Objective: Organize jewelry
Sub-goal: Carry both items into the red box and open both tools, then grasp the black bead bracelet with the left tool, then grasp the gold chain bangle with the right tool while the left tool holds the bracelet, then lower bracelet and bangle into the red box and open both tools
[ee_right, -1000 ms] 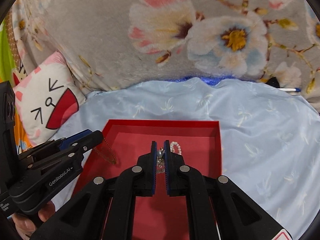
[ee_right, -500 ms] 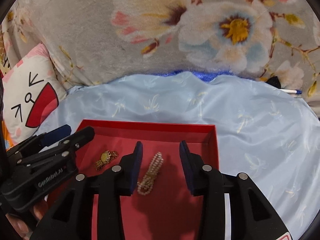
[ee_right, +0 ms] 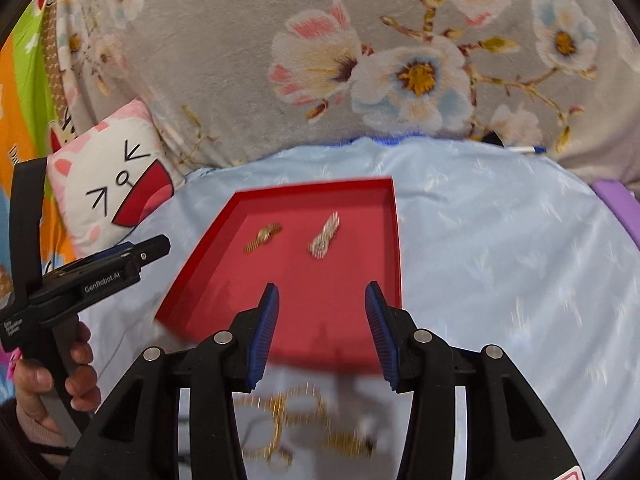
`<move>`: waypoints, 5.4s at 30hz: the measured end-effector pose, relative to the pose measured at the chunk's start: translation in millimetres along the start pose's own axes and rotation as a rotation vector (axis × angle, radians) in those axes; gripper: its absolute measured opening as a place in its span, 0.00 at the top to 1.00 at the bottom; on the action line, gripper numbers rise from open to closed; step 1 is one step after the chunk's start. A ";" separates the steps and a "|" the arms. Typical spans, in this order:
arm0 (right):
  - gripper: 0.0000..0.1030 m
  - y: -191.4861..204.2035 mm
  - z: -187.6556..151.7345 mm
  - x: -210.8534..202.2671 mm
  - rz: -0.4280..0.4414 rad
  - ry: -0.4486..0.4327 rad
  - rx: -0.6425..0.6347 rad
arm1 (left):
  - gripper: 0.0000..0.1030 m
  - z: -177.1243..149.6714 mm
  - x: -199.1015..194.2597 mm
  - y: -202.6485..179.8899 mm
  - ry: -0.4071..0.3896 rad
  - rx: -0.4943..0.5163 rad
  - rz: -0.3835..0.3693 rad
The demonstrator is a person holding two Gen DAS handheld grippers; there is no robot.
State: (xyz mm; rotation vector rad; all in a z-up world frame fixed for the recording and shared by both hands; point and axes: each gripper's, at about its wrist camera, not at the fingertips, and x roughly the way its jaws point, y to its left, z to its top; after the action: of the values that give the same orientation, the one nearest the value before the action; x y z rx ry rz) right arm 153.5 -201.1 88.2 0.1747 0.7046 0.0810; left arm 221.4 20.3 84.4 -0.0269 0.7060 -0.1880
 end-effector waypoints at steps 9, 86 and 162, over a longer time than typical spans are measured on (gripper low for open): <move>0.57 -4.7 -101.7 -63.1 0.037 0.100 0.055 | 0.32 -91.4 -54.4 5.7 0.069 -0.015 -0.015; 0.45 67.5 -104.1 50.4 -0.041 0.225 -0.160 | 0.93 -120.4 -55.6 16.9 0.112 -0.032 -0.030; 0.42 14.8 16.2 120.9 -0.055 0.083 -0.110 | 0.88 26.6 70.4 -18.1 0.041 -0.067 -0.121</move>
State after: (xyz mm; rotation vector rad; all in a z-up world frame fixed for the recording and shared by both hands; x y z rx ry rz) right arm 255.7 -172.7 26.1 0.0468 0.7851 0.0741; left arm 288.1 -11.2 61.0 -0.1306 0.7516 -0.2809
